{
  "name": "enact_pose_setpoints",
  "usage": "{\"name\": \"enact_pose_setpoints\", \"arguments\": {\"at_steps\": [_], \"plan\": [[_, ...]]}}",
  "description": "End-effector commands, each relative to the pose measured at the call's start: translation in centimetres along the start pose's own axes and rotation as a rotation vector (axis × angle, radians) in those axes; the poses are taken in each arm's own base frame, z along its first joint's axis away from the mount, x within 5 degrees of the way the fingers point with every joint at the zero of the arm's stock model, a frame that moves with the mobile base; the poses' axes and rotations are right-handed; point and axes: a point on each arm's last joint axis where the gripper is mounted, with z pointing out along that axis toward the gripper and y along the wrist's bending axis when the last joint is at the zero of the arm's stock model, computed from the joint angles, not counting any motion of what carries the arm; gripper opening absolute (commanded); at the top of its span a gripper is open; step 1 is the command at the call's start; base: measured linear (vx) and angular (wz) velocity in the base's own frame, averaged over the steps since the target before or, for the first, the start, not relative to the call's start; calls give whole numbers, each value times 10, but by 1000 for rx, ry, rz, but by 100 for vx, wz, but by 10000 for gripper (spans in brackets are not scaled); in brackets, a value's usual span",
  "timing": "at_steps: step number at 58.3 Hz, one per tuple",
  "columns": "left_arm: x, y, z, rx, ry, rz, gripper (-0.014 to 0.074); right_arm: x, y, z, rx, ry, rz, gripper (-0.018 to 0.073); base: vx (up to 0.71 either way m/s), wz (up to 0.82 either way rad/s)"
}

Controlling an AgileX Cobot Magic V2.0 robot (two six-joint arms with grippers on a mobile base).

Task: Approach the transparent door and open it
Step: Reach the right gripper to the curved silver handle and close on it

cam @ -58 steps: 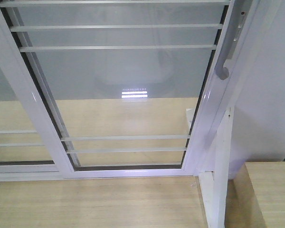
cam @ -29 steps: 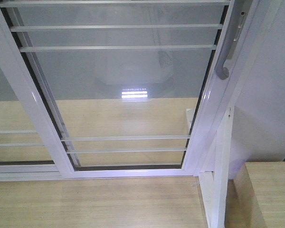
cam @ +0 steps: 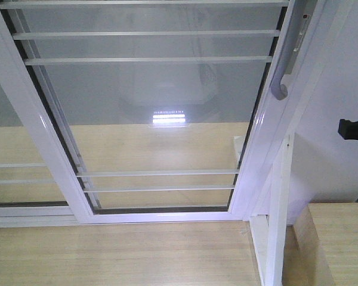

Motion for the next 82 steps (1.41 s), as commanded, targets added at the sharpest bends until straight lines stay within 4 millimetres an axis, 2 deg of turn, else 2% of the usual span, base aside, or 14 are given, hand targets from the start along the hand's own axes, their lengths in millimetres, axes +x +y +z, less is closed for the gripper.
{"name": "enact_pose_setpoints", "arguments": {"at_steps": [1,7,11,19,25,37,51,64,82], "plan": [[-18,0,1,5,-111,-97,82,-18,-3,2,20,-113,-3,301,0,0],[-17,0,3,6,-99,-109,150,-16,-3,8,19,-104,0,398,0,0],[-15,0,6,6,-87,-109,208,-13,-3,13,16,-87,40,431,0,0],[-14,0,8,6,-78,-117,335,-13,-3,23,20,-121,112,435,0,0],[-14,0,8,6,-78,-117,388,-17,-4,31,29,-198,117,429,0,0],[-14,0,8,6,-78,-117,391,-22,-3,52,7,-221,148,428,0,0],[-14,0,8,6,-71,-117,391,-44,6,84,-115,-266,87,428,0,0],[-13,0,8,6,-69,-117,391,-59,8,118,-159,-280,121,428,0,0],[-13,0,8,6,-69,-117,391,-62,11,159,-202,-286,146,428,0,0]]}}
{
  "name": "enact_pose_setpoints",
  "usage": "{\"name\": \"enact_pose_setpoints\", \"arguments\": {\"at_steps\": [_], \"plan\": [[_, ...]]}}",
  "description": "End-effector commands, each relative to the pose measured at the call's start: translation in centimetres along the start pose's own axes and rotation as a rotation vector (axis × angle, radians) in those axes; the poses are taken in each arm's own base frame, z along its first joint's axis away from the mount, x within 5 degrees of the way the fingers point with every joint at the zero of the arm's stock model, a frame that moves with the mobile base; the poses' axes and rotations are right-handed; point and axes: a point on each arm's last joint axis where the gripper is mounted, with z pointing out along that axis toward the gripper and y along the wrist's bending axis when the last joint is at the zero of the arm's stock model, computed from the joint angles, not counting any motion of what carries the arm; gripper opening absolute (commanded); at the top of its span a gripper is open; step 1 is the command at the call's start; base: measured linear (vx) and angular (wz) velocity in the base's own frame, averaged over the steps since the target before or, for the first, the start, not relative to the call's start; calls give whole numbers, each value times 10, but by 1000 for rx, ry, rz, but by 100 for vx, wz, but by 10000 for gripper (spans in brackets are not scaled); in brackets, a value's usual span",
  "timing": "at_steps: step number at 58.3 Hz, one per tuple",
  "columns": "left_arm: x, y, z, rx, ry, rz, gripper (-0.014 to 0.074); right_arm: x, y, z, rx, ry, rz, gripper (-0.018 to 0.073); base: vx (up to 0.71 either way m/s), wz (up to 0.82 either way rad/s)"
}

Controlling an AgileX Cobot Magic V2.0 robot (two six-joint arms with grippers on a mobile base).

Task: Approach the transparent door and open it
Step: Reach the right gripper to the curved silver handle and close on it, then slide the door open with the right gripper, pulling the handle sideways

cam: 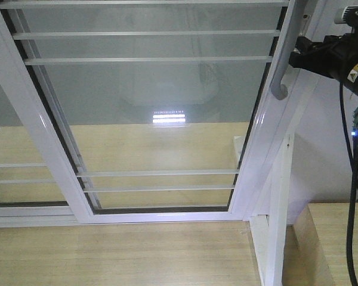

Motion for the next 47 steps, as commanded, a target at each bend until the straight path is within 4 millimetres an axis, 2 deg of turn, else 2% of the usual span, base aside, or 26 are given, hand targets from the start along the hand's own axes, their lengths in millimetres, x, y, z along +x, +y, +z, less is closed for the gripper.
{"name": "enact_pose_setpoints", "arguments": {"at_steps": [1,25,33,47], "plan": [[-19,-2,-3,11,-114,-17,391,-28,4,3,-50,-143,3,428,0,0],[-18,-2,-3,11,-108,-17,391,-27,1,45,-102,-151,-17,423,0,0],[-18,-2,-3,11,-108,-17,391,-28,-1,54,-102,-154,1,377,0,0],[-18,-2,-3,11,-108,-17,391,-21,-1,59,-108,-144,6,266,0,0]]}}
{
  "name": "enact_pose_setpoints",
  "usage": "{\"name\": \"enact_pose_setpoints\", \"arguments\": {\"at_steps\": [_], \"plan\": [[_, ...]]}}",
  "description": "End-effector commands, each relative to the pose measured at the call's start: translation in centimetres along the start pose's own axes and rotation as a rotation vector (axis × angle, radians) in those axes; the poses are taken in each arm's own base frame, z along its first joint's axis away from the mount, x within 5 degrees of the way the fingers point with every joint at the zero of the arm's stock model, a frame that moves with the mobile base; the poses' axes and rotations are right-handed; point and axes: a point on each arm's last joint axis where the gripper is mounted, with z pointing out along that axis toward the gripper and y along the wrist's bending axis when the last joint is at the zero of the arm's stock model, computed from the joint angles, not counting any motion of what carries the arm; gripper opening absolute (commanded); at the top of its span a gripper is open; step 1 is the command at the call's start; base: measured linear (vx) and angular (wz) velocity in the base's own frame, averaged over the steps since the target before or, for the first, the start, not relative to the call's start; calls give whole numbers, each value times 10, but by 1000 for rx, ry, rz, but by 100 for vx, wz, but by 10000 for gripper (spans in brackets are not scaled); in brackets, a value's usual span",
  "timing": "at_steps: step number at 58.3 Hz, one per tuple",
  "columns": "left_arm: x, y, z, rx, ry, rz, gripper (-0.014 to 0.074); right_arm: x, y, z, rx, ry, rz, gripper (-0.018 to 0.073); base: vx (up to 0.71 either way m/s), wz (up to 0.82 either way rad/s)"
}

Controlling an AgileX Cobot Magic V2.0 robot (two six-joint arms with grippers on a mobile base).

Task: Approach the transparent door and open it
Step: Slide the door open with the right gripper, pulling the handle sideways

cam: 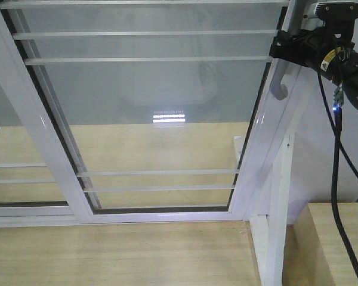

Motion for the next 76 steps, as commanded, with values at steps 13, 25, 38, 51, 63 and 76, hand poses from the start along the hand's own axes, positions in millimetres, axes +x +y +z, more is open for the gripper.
{"name": "enact_pose_setpoints", "arguments": {"at_steps": [13,25,38,51,63,76], "plan": [[-19,-2,-3,11,-115,-15,391,-31,18,-3,-66,-136,-8,260,0,0],[-19,-2,-3,11,-115,-15,391,-31,38,-1,-116,-136,-16,263,0,0],[-19,-2,-3,11,-114,-15,391,-29,65,2,-178,-131,-20,284,0,0],[-17,-2,-3,10,-92,-15,391,-27,94,2,-248,-131,-26,285,0,0],[-15,-2,-3,9,-73,-15,391,-25,121,1,-311,-128,-34,285,0,0],[-15,-2,-3,9,-73,-15,391,-22,153,-3,-391,-127,-43,286,0,0]]}}
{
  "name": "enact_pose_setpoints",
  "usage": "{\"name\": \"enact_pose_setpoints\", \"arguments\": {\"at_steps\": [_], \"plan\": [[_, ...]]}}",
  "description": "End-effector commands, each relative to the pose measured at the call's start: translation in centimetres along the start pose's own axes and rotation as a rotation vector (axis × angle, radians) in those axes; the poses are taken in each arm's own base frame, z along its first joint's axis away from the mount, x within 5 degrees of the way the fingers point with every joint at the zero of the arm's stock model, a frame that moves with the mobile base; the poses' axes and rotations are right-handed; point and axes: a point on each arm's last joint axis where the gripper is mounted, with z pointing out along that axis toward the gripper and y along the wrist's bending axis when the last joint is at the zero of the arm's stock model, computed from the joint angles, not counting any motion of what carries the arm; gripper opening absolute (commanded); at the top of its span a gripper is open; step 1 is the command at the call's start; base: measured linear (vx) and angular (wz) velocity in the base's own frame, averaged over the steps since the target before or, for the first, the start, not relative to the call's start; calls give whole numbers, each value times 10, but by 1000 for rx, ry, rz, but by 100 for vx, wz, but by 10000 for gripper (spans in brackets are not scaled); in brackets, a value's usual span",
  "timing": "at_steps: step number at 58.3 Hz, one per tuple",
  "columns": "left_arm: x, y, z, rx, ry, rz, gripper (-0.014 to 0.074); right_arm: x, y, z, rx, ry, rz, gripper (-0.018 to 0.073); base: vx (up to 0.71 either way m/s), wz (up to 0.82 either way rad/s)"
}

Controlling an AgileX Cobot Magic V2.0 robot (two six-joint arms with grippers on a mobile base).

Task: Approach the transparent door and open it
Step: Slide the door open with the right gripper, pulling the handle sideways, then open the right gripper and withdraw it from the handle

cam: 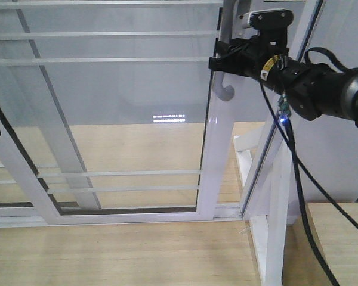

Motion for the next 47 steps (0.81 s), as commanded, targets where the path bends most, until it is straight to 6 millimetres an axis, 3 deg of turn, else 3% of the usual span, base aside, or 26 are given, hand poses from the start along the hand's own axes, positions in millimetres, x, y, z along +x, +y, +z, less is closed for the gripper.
{"name": "enact_pose_setpoints", "arguments": {"at_steps": [1,10,14,24,33,41,47], "plan": [[-18,-2,-3,12,-110,-12,391,-35,34,-7,-127,-160,-54,286,0,0],[-19,-2,-3,12,-111,-11,391,-38,47,-10,-157,-165,-52,286,0,0],[-19,-2,-3,11,-111,-8,391,-50,48,-18,-151,-180,-43,286,0,0],[-19,-2,-3,11,-111,-8,391,-87,45,-51,-50,-168,-110,286,0,0],[-19,-2,-3,9,-115,45,391,-102,38,-81,95,-40,-196,286,0,0],[-22,-2,-4,7,-129,82,391,-101,33,-105,139,-7,-226,286,0,0],[-25,-5,-4,23,-165,85,391,-82,17,-134,174,-22,-153,286,0,0]]}}
